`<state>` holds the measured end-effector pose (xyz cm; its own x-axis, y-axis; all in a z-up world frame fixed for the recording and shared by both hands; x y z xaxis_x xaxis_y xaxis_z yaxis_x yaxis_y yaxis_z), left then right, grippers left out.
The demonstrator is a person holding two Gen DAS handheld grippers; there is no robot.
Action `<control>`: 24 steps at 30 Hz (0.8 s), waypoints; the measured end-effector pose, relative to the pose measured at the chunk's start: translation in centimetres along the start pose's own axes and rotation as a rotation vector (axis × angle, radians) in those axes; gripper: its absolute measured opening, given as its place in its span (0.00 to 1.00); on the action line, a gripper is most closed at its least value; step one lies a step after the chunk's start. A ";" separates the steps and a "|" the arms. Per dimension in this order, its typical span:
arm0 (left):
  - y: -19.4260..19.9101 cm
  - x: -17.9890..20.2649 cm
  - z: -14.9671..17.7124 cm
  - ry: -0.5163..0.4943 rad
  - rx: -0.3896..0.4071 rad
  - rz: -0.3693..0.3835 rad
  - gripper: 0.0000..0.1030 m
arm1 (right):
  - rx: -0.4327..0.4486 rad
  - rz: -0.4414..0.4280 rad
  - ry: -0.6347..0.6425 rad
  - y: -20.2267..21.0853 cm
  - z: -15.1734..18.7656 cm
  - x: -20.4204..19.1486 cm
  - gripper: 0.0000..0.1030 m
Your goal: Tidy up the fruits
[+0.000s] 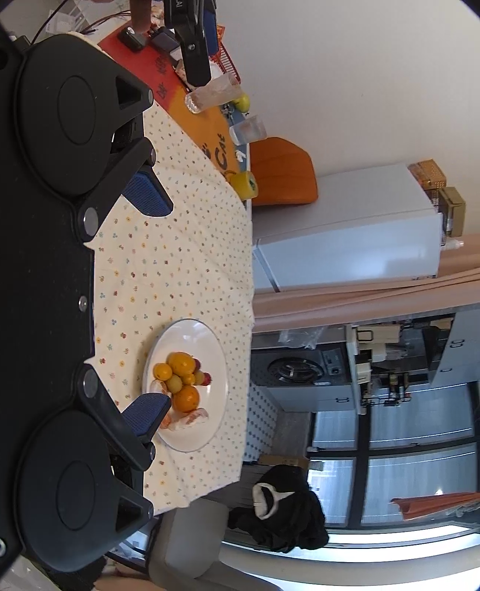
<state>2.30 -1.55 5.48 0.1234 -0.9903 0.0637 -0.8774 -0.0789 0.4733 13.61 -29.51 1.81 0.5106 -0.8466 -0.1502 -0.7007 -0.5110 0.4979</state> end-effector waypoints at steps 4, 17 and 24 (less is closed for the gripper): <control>0.5 -0.6 0.0 0.012 0.010 -0.007 1.00 | 0.014 0.007 -0.012 0.6 -0.2 0.3 1.00; 0.6 -1.1 0.1 0.025 0.006 -0.027 1.00 | 0.026 0.011 -0.025 1.0 -0.3 0.5 1.00; 0.3 -1.5 0.3 0.027 -0.007 -0.022 1.00 | 0.022 0.009 -0.018 1.0 -0.2 0.3 1.00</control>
<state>1.74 -0.14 5.23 0.1550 -0.9849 0.0773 -0.8709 -0.0993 0.4813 13.18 -30.24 2.43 0.4949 -0.8538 -0.1614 -0.7163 -0.5060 0.4806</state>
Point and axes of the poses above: each gripper's, at about its wrist camera, not at the fingertips, and y roughly against the way its jaws point, x to its right, z to its underside, the point moved 3 cm from there along -y, roughly the way its jaws point, and after that the axes turned 5 degrees about -x, right-handed, at the moved point
